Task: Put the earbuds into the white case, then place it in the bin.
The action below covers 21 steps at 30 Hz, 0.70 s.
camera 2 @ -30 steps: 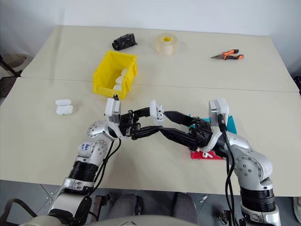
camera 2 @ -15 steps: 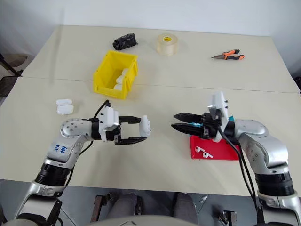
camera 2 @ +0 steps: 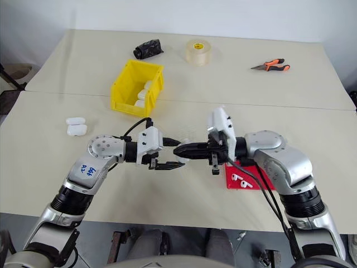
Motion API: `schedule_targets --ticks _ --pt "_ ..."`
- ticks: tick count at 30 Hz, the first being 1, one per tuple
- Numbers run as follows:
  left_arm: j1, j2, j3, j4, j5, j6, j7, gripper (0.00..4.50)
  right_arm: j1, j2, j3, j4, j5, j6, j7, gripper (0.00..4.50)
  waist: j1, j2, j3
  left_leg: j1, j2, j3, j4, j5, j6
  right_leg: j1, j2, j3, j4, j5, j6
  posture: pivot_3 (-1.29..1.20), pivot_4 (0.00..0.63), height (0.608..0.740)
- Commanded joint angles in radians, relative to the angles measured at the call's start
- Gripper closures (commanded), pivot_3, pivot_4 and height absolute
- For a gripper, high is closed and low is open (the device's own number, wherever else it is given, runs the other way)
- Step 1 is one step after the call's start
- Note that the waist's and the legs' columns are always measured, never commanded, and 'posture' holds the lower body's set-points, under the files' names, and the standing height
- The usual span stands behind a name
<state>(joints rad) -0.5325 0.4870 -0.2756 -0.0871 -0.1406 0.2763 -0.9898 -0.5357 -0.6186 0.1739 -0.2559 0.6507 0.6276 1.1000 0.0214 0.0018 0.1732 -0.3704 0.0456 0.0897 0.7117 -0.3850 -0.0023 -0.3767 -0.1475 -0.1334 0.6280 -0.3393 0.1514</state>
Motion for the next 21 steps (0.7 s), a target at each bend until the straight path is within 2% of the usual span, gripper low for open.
schedule_targets --ticks 1,6,9,15,18,21 --pt "0.015 -0.012 0.008 -0.040 -0.012 -0.025 0.010 1.52 -0.027 0.000 0.008 0.055 -0.054 -0.042 0.021 4.47 0.000 0.000 0.000 0.000 0.000 0.000 0.000 0.000 0.000 0.000 0.000 0.000 0.000 0.000 0.000 0.00 0.150 0.740" --pt "0.039 -0.011 0.037 -0.062 -0.034 -0.047 0.011 1.52 0.003 -0.032 -0.033 0.152 -0.096 -0.121 0.085 4.47 0.001 0.000 0.000 0.000 0.000 0.000 0.000 0.000 0.000 0.000 0.000 0.000 0.000 0.000 0.000 0.00 0.150 0.740" --pt "0.074 0.000 0.071 -0.085 -0.059 -0.079 0.006 1.52 0.048 -0.036 -0.107 0.195 -0.071 -0.172 0.113 4.47 0.000 0.000 0.000 0.000 0.000 0.000 0.000 0.000 0.000 0.000 0.000 0.000 0.000 0.000 0.000 0.00 0.150 0.740" --pt "0.210 0.013 0.209 -0.191 -0.185 -0.073 0.023 1.52 0.161 -0.041 -0.215 0.223 -0.067 -0.293 0.167 4.47 -0.001 0.000 0.000 0.000 0.001 0.000 0.000 0.000 0.000 0.000 0.000 0.000 0.000 0.000 0.000 0.00 0.150 0.740" --pt "0.331 0.013 0.307 -0.253 -0.263 -0.049 0.056 1.52 0.188 -0.005 -0.273 0.190 -0.028 -0.309 0.121 3.85 -0.006 0.000 0.000 0.001 0.001 0.000 0.000 0.000 0.000 0.000 0.000 0.001 0.000 0.000 0.000 0.00 0.150 0.740" --pt "0.461 -0.018 0.403 -0.273 -0.291 -0.101 0.110 1.52 0.220 0.018 -0.297 0.137 0.010 -0.279 0.093 2.86 -0.014 0.000 0.000 0.001 0.002 0.000 -0.001 0.000 0.000 0.000 0.000 0.000 0.001 0.000 0.000 0.00 0.150 0.740"
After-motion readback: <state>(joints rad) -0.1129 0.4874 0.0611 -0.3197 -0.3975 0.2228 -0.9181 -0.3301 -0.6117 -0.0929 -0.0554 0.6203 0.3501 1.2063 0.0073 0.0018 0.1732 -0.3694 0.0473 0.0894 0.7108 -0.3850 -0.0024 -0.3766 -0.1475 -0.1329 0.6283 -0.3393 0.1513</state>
